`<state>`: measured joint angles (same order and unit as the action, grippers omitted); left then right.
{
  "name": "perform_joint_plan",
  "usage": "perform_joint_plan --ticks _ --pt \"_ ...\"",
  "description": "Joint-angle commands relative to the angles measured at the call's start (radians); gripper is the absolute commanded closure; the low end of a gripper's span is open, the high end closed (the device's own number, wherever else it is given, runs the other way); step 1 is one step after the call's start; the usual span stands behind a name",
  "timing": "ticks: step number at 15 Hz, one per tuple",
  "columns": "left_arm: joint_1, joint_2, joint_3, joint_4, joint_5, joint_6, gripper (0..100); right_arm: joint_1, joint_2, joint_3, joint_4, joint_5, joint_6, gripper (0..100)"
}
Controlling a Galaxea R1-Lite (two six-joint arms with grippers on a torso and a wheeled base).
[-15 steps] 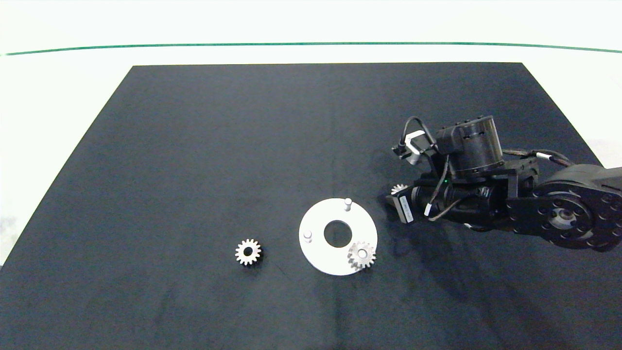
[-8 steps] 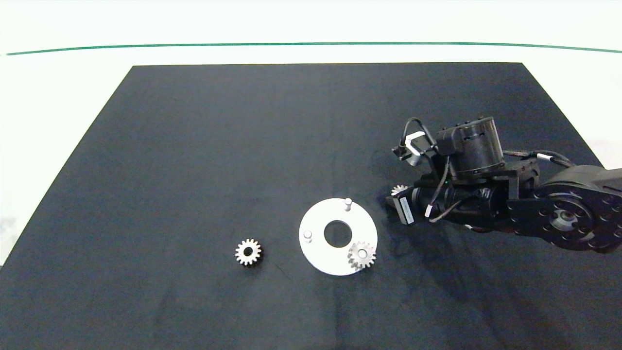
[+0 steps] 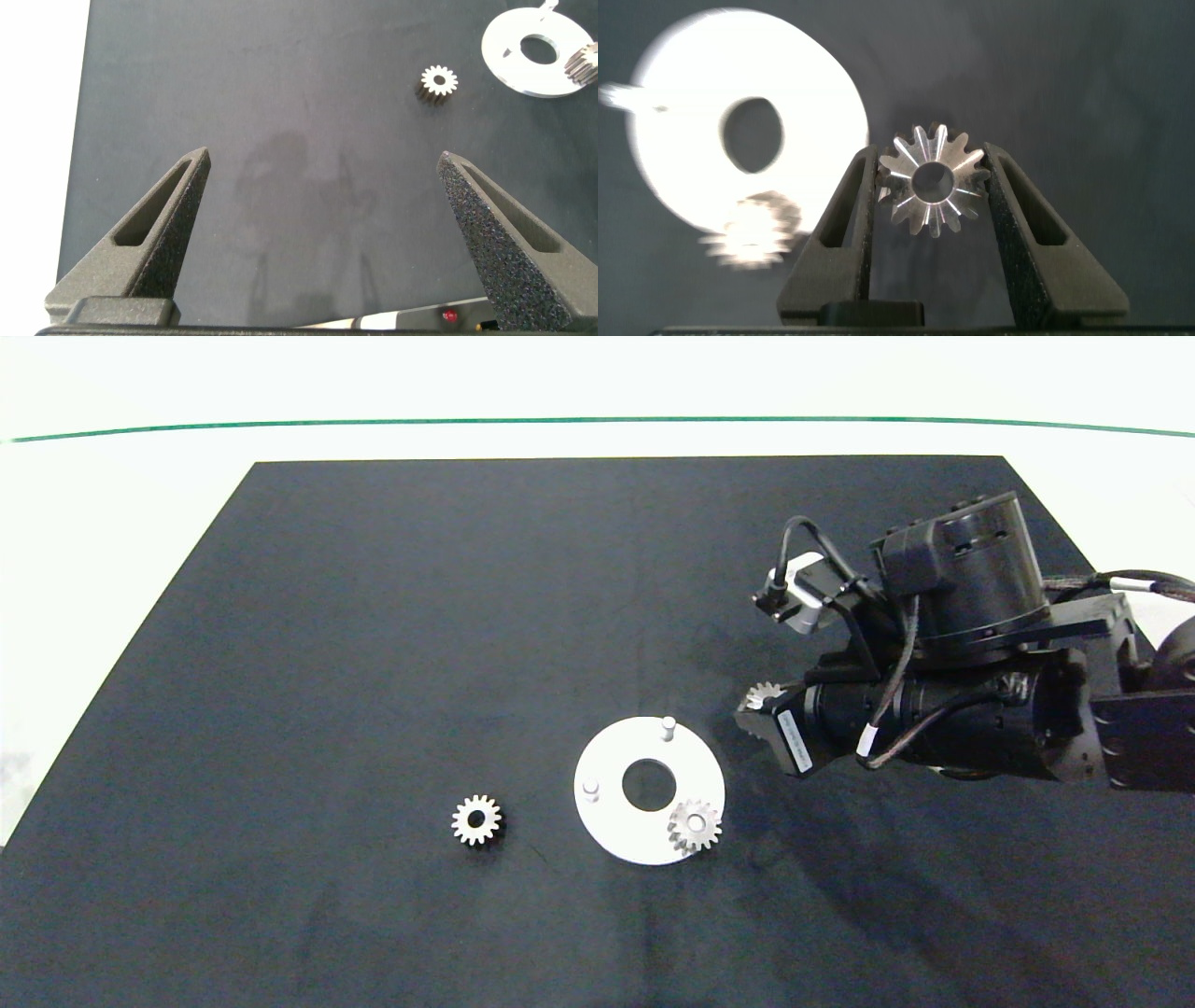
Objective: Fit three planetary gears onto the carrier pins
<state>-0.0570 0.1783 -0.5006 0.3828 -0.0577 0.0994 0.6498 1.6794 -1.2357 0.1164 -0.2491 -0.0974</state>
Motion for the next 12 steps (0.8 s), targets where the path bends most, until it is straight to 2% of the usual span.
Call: perform_joint_plan --ticks 1,2,3,6,9,12 --pt "0.002 0.003 -0.001 0.002 -0.001 0.002 0 0.116 -0.044 -0.024 0.000 -0.079 -0.007 87" --pt "0.000 0.003 -0.001 0.002 -0.001 0.002 0 0.146 -0.041 -0.022 0.000 -0.099 -0.018 87" --pt "0.000 0.003 -0.001 0.002 -0.001 0.002 0 0.166 -0.036 -0.019 0.000 -0.105 -0.024 87" --pt "0.000 0.000 -0.007 0.002 -0.001 0.000 0 0.180 0.029 -0.024 -0.012 -0.144 -0.024 87" --pt "0.000 0.000 -0.009 0.002 -0.001 0.002 0 0.175 0.069 -0.028 -0.061 -0.144 -0.021 87" --pt "0.000 0.000 -0.010 0.002 -0.001 0.000 0 0.165 0.111 -0.068 -0.060 -0.144 -0.019 87"
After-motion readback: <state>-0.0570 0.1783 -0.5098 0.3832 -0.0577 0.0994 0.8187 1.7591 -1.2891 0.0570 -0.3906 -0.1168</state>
